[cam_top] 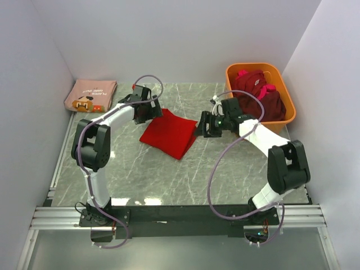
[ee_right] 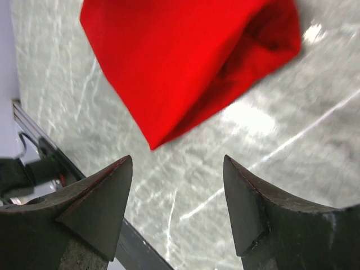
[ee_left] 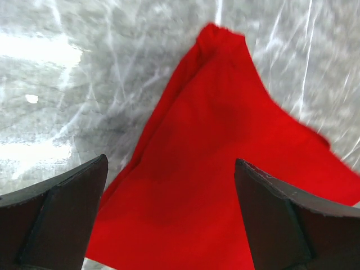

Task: Fold and stack the t-shirts
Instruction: Neatly place the folded tshirt to the corner

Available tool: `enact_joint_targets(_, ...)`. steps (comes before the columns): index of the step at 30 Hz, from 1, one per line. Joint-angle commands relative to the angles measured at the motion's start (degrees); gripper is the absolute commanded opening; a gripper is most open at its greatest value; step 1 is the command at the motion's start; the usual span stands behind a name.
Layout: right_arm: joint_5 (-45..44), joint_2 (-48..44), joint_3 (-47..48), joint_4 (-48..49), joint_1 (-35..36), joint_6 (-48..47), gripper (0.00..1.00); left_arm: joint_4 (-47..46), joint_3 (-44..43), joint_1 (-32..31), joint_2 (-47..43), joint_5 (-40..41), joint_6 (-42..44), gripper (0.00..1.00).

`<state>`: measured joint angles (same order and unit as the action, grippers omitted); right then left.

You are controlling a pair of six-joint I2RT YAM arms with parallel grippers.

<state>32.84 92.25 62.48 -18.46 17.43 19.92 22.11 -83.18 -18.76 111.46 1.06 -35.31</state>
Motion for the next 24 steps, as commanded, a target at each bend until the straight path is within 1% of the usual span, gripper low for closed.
enact_joint_targets(1, -1.37, -4.09, -2.71, 0.44, 1.20, -2.52, 0.72, -1.11, 0.12, -0.13, 0.16, -4.48, 6.21, 0.99)
enact_joint_targets(4, -2.69, -6.37, -4.99, 0.18, 1.38, -3.13, 0.72, 0.30, -0.32, -0.13, 2.09, -4.05, 7.44, 0.98)
enact_joint_targets(5, -3.04, -7.34, -5.61, 0.35, 1.38, -3.31, 0.72, 0.74, -0.41, -0.13, 2.62, -3.61, 7.54, 0.95)
enact_joint_targets(12, -3.31, -10.33, -8.77, 1.05, 1.38, -3.40, 0.72, 2.50, -2.07, -0.04, 7.09, -2.29, 11.14, 0.85)
enact_joint_targets(16, -3.13, -10.77, -8.95, 0.36, 1.47, -4.19, 0.72, 3.56, -2.08, -0.31, 8.25, -4.75, 12.89, 0.74)
enact_joint_targets(22, -3.40, -12.18, -9.39, 0.18, 1.38, -4.72, 0.72, 5.23, 1.52, -2.15, 7.46, -1.24, 12.54, 0.70)
enact_joint_targets(24, -3.40, -12.62, -9.74, 0.44, 1.46, -4.81, 0.72, 6.01, 2.32, -3.99, 7.80, 2.35, 12.28, 0.69)
